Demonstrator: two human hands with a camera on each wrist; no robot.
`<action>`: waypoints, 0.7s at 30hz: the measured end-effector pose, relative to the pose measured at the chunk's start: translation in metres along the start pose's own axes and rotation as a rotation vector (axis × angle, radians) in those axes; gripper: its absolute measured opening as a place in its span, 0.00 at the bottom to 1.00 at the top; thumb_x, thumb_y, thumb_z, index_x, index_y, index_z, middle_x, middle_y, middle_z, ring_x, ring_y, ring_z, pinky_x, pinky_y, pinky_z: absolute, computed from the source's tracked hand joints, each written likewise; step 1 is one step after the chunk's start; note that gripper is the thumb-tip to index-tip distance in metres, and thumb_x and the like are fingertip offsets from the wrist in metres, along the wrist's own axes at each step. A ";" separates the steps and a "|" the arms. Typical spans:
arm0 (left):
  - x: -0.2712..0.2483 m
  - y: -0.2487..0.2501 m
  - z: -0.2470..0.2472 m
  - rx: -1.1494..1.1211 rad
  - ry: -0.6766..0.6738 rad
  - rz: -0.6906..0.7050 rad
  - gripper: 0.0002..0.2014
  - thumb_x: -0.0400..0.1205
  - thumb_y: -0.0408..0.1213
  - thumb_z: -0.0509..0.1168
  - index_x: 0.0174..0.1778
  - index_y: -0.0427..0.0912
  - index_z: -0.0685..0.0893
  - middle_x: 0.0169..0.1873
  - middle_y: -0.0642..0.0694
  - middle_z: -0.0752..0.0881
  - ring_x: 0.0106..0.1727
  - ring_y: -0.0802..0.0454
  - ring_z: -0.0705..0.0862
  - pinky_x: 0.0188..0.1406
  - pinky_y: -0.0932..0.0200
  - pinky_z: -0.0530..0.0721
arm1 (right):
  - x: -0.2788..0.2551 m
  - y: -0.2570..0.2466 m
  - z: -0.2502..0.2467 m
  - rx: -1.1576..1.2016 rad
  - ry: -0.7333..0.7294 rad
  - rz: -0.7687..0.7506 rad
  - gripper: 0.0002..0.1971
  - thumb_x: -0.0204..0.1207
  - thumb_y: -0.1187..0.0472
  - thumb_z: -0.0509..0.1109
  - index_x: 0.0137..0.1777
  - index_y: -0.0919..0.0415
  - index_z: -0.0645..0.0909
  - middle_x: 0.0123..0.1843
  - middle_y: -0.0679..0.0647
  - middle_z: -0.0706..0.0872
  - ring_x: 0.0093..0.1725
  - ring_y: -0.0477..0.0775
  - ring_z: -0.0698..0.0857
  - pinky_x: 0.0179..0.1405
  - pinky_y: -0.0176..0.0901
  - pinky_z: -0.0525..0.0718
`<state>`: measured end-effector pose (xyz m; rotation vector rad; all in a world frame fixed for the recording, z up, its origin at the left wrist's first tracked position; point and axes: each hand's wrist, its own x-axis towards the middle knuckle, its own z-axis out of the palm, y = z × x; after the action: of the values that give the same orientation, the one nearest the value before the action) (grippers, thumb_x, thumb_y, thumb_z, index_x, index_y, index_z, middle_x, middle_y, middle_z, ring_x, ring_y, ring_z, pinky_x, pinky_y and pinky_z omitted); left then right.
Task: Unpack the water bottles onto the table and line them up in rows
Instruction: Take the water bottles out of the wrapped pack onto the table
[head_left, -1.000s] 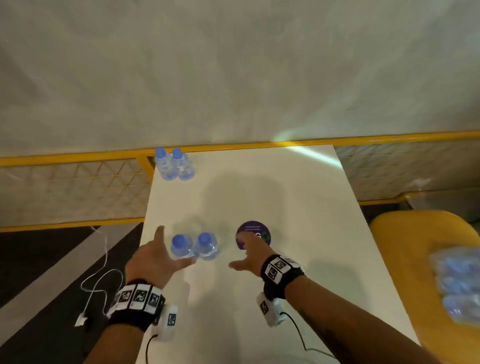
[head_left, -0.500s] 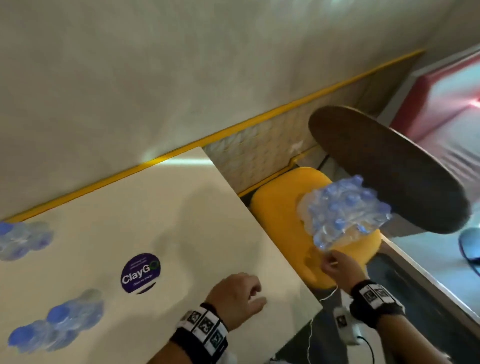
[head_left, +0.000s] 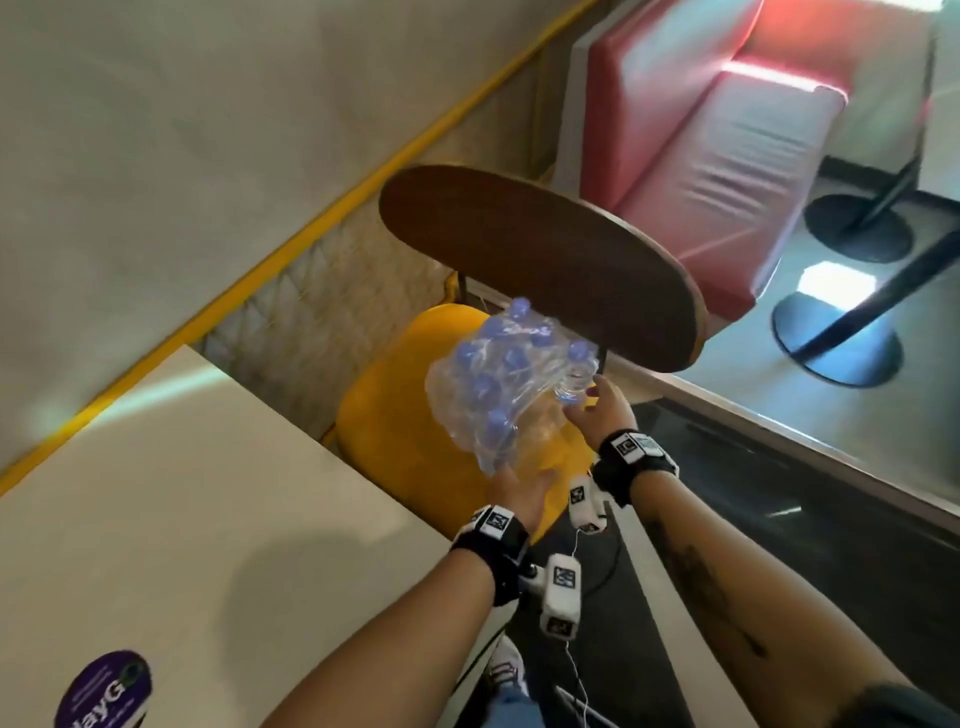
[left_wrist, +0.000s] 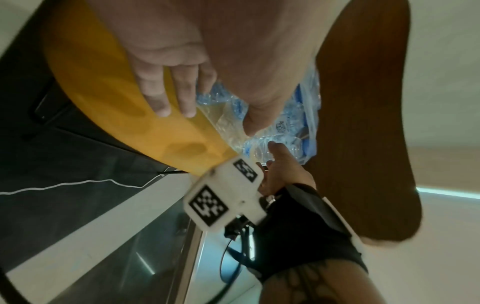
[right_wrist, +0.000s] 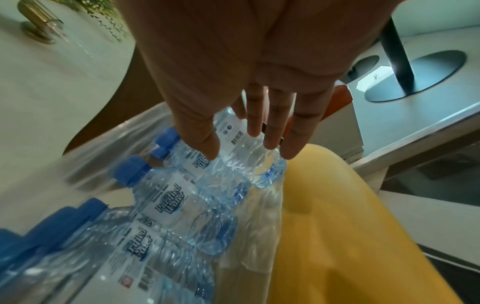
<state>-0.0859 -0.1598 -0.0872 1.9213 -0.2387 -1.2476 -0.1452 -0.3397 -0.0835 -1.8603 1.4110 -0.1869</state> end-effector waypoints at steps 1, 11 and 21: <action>0.006 0.001 0.003 -0.039 0.033 -0.040 0.46 0.70 0.59 0.73 0.84 0.49 0.65 0.72 0.51 0.77 0.74 0.41 0.79 0.76 0.43 0.75 | 0.001 -0.003 0.002 0.012 0.004 0.002 0.39 0.68 0.50 0.78 0.78 0.56 0.70 0.69 0.56 0.80 0.64 0.59 0.82 0.63 0.51 0.82; 0.023 0.026 0.007 0.075 0.338 -0.150 0.38 0.74 0.59 0.68 0.78 0.45 0.69 0.62 0.40 0.87 0.55 0.36 0.87 0.61 0.43 0.84 | 0.030 0.008 0.020 0.148 0.025 0.075 0.41 0.67 0.47 0.81 0.78 0.42 0.65 0.70 0.57 0.72 0.58 0.60 0.83 0.59 0.56 0.85; 0.035 0.032 -0.014 0.356 0.293 -0.036 0.33 0.78 0.73 0.64 0.56 0.44 0.87 0.42 0.46 0.89 0.37 0.52 0.84 0.37 0.56 0.83 | 0.036 0.005 0.003 -0.037 -0.039 -0.023 0.34 0.65 0.42 0.81 0.70 0.45 0.75 0.62 0.50 0.73 0.53 0.56 0.82 0.45 0.45 0.79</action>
<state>-0.0485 -0.1919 -0.0854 2.3948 -0.2880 -0.9760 -0.1336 -0.3704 -0.1001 -1.9003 1.3761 -0.1364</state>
